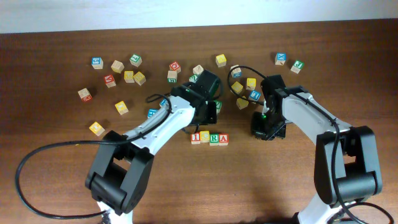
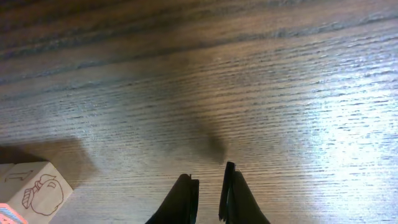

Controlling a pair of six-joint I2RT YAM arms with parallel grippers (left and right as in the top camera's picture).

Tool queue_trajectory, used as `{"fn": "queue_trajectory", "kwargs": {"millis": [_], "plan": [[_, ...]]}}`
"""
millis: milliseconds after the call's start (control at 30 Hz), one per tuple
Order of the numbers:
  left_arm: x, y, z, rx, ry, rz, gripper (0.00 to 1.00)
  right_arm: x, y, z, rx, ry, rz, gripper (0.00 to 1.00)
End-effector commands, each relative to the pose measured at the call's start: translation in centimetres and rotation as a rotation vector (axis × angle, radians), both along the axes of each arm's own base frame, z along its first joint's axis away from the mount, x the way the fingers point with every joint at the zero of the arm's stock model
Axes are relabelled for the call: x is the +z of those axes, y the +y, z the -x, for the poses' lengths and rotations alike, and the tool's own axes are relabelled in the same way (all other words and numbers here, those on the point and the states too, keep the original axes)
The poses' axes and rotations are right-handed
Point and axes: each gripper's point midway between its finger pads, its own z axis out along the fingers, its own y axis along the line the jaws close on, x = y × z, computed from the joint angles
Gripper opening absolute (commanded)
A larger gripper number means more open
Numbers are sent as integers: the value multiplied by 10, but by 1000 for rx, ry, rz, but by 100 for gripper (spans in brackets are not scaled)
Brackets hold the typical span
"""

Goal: Spell out ICRA

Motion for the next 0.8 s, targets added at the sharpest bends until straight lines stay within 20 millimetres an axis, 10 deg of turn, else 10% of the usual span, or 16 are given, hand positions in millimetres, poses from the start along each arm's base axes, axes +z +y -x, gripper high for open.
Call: {"fn": "queue_trajectory", "kwargs": {"millis": [0, 767], "plan": [[-6, -9, 5, 19, 16, 1, 0, -3, -4, 2, 7, 10, 14, 8], [-33, -6, 25, 53, 95, -77, 0, -3, -3, 5, 7, 22, 12, 5]]}}
